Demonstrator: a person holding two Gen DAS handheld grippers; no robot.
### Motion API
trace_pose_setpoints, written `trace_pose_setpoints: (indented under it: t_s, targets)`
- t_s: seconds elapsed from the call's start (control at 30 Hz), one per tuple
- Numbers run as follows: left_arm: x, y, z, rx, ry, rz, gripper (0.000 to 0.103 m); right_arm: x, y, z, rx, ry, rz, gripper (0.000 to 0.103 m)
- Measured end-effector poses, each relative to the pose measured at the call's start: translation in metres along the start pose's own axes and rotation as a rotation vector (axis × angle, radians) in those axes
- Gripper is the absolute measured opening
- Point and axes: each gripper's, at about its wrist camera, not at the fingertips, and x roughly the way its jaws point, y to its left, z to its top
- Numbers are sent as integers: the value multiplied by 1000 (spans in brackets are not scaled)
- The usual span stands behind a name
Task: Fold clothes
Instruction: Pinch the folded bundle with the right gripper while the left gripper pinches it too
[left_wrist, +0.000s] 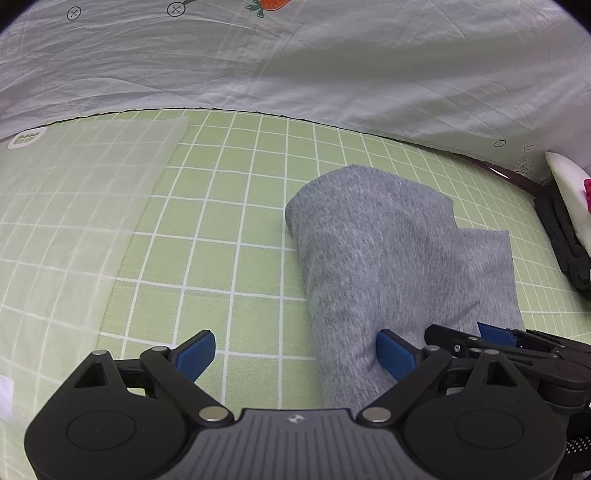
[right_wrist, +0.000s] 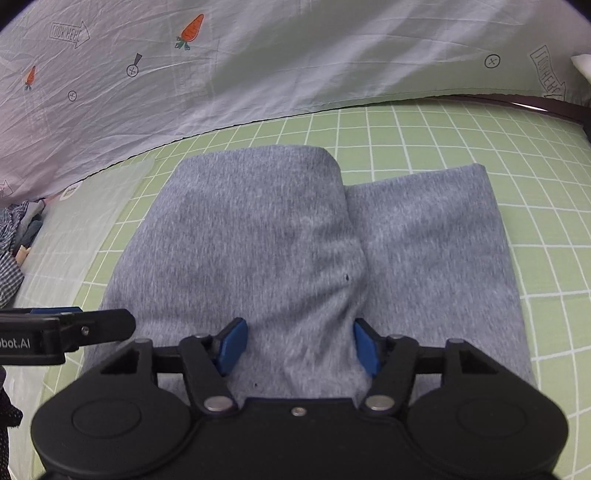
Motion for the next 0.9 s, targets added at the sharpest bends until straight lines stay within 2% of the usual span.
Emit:
trace_pose_setpoints:
  t_s: [0.03, 0.07, 0.1, 0.13, 0.23, 0.43, 0.6, 0.7, 0.77, 0.8, 0.9]
  targets:
    - [0, 0, -1, -4, -1, -1, 95, -2, 1, 0, -6, -1, -9, 37]
    - [1, -1, -1, -8, -2, -3, 95, -4, -1, 0, -1, -4, -6, 32]
    - [1, -1, -1, -12, -3, -3, 95, -6, -3, 0, 7, -8, 1, 21]
    - [1, -1, -2, -15, -3, -4, 95, -8, -6, 0, 17, -15, 11, 14]
    - [-1, -4, 0, -9, -13, 1, 94, -19, -10, 0, 26, -53, 27, 10]
    - [-15, -22, 3, 51, -68, -22, 94, -61, -17, 8, -17, -197, -16, 9]
    - [-13, -52, 0, 150, -82, -76, 94, -90, -45, 12, -16, -257, -146, 9]
    - [0, -69, -8, 217, -39, -67, 94, -84, -74, 5, 62, -185, -208, 10]
    - [8, -75, -14, 236, -4, -63, 94, -74, -92, -3, 142, -123, -208, 11]
    - [12, -77, -17, 245, 14, -62, 94, -70, -99, -9, 180, -101, -209, 16]
    - [19, -80, -21, 244, 44, -58, 94, -68, -104, -17, 190, -83, -230, 31]
